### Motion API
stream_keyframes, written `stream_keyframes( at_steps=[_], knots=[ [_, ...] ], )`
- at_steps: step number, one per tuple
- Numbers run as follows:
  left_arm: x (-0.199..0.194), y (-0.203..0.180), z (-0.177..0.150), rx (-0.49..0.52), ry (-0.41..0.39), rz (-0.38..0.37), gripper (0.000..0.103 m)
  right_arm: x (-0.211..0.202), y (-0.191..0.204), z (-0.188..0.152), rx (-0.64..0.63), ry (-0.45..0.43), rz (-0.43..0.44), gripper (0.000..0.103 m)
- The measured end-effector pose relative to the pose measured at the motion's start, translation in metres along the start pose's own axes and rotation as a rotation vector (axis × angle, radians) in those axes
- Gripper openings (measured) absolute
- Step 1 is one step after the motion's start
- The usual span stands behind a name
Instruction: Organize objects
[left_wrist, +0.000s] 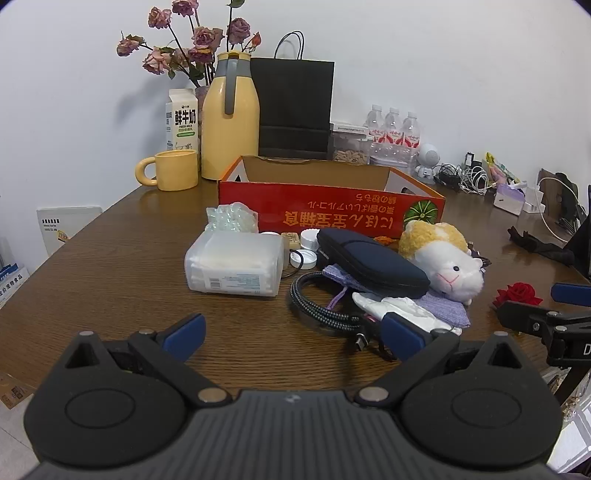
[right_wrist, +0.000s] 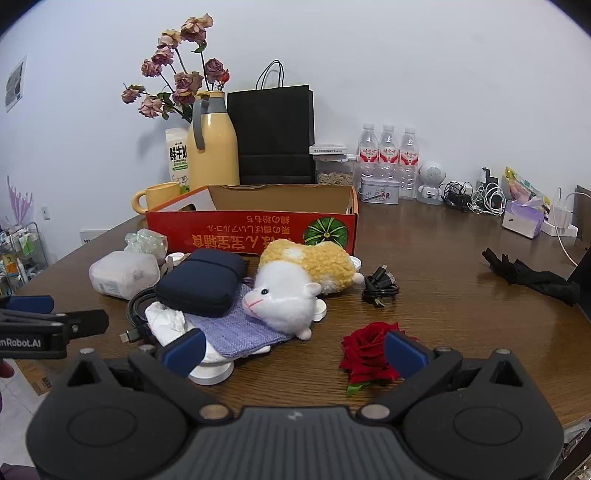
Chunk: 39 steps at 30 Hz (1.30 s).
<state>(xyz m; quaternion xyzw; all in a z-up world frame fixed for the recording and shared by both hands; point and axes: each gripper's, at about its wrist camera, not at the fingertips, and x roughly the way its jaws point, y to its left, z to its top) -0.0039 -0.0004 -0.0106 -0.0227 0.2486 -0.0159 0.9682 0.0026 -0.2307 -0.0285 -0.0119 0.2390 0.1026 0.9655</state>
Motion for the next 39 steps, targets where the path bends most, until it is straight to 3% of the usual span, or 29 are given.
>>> stream_keyframes(
  at_steps=[39],
  knots=[
    [-0.0002, 0.0004, -0.0029, 0.004, 0.001, -0.003, 0.103, -0.0003, -0.0007, -0.0020, 0.008, -0.005, 0.000, 0.103]
  ],
)
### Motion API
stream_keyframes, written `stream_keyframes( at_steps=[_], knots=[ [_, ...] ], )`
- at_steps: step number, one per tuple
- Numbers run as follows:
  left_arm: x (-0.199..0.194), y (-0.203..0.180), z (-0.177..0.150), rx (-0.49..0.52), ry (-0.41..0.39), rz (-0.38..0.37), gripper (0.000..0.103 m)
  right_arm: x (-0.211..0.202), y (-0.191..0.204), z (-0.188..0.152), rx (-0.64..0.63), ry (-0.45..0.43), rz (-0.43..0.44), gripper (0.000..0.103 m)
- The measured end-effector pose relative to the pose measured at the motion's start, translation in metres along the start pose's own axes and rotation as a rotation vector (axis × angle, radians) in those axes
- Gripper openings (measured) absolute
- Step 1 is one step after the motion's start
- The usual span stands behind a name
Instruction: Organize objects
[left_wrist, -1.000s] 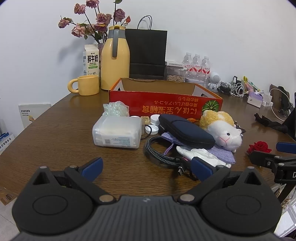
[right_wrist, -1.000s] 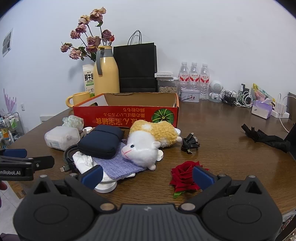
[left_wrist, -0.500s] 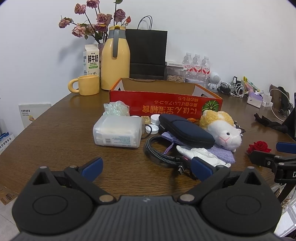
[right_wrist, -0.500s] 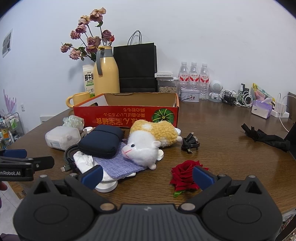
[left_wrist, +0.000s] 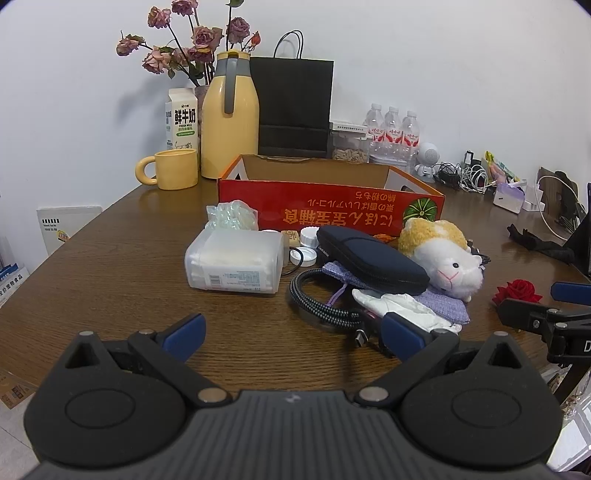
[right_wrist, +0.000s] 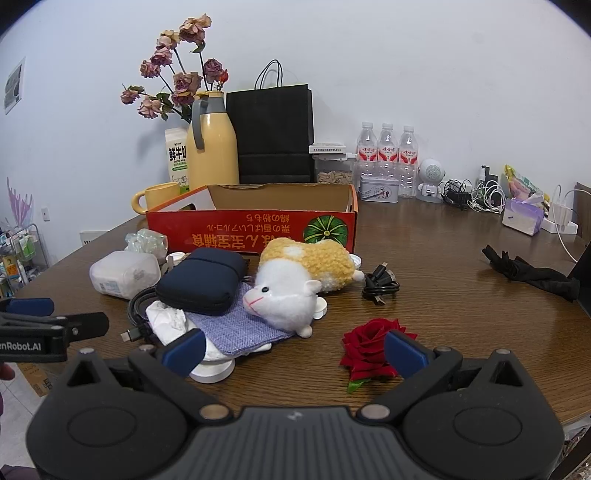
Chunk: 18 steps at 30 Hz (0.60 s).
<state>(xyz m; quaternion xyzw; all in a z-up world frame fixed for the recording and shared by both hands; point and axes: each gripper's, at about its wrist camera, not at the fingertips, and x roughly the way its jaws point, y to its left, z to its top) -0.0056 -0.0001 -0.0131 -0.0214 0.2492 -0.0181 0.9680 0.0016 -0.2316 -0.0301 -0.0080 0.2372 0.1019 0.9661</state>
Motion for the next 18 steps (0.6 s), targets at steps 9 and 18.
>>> stream_keyframes(
  at_steps=[9, 18],
  knots=[
    [-0.0006, -0.0008, 0.0013, 0.002, 0.002, -0.001, 0.103, 0.0000, -0.0001, 0.0001, 0.000, 0.000, 0.001, 0.103],
    [-0.0009, -0.0022, 0.0026, 0.006, 0.002, -0.003, 0.103, -0.0002, 0.0004, 0.0001, 0.000, 0.000, 0.001, 0.103]
  ],
)
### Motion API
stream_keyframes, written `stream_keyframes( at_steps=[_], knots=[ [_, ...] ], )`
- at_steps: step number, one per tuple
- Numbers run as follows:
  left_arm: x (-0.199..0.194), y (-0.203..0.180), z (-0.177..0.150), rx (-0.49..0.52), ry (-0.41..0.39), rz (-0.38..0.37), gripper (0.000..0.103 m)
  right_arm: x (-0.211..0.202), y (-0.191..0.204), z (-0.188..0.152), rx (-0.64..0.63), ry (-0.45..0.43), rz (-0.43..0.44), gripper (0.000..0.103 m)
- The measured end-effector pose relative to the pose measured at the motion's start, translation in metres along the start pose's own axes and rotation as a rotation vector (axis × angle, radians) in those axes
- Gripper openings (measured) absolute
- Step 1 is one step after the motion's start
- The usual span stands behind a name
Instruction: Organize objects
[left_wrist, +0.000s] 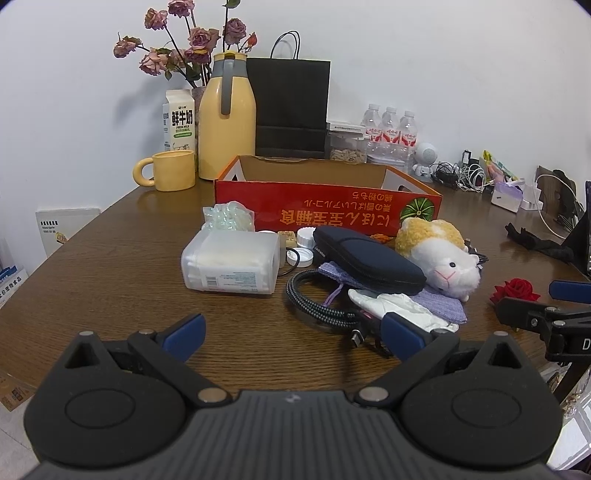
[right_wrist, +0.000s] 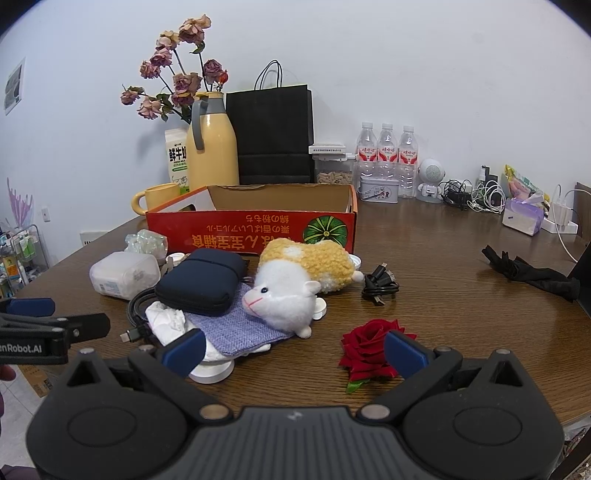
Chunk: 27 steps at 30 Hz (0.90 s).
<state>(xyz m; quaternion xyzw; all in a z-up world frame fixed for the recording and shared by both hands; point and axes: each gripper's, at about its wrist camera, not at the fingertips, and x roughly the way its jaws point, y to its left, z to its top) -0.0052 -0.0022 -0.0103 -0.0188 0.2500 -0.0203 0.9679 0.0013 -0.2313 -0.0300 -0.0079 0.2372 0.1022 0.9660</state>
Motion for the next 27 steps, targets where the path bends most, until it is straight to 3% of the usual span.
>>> stream_keyframes(
  at_steps=[27],
  knots=[
    [-0.0018, -0.0021, -0.0015, 0.007, -0.011, -0.003, 0.103, -0.0004, 0.0000, -0.0008, 0.001, 0.000, 0.001, 0.103]
  ],
)
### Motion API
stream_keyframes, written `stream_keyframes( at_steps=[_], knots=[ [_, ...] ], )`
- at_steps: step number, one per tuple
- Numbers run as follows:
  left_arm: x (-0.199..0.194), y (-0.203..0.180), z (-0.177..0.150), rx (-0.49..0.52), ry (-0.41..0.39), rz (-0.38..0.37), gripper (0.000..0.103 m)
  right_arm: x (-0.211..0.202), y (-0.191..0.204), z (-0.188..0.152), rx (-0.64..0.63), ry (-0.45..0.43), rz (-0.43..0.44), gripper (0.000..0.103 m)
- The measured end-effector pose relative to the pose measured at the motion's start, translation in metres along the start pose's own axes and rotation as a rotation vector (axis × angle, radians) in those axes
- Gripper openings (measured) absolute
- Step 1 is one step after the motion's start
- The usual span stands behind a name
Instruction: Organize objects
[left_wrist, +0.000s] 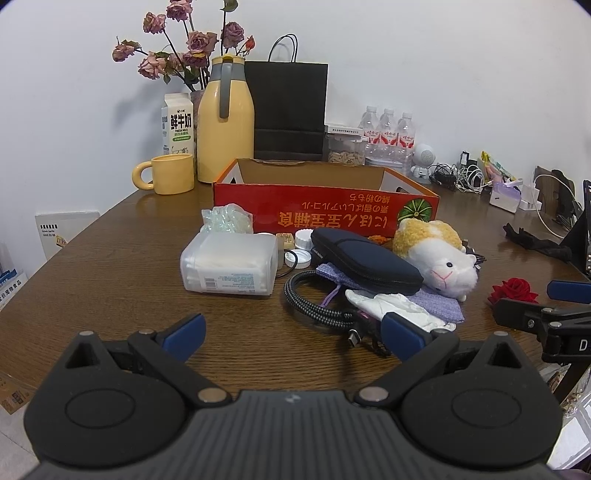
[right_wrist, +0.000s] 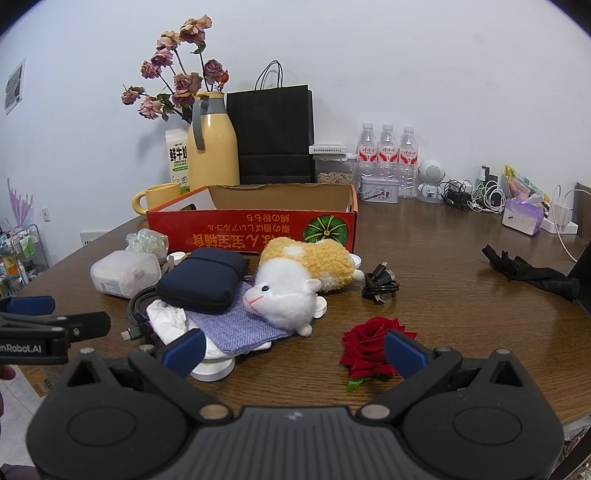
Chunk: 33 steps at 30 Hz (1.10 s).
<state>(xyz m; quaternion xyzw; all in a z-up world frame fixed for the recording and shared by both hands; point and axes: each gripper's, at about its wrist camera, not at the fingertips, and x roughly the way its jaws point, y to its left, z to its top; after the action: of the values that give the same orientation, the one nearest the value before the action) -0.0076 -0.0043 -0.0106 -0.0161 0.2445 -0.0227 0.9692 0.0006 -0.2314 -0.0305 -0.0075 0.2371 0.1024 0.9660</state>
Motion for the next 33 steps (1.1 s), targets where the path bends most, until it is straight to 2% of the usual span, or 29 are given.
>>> stream_keyframes(
  at_steps=[11, 20, 25, 27, 33],
  knots=[
    [0.003, 0.001, -0.003, -0.006, -0.001, 0.002, 0.103, 0.001, -0.001, -0.002, -0.003, 0.000, -0.002, 0.103],
    [0.015, 0.002, -0.002, -0.012, 0.017, 0.018, 0.103, 0.017, -0.013, -0.010, -0.036, -0.001, -0.050, 0.103],
    [0.023, 0.005, 0.000, -0.018, 0.022, 0.036, 0.103, 0.037, -0.023, -0.013, -0.050, 0.028, -0.070, 0.092],
    [0.025, 0.007, 0.001, -0.023, 0.023, 0.043, 0.103, 0.045, -0.027, -0.016, -0.048, 0.034, -0.074, 0.081],
    [0.031, 0.014, 0.008, -0.036, 0.014, 0.072, 0.103, 0.056, -0.036, -0.013, -0.044, 0.022, -0.062, 0.074]
  ],
)
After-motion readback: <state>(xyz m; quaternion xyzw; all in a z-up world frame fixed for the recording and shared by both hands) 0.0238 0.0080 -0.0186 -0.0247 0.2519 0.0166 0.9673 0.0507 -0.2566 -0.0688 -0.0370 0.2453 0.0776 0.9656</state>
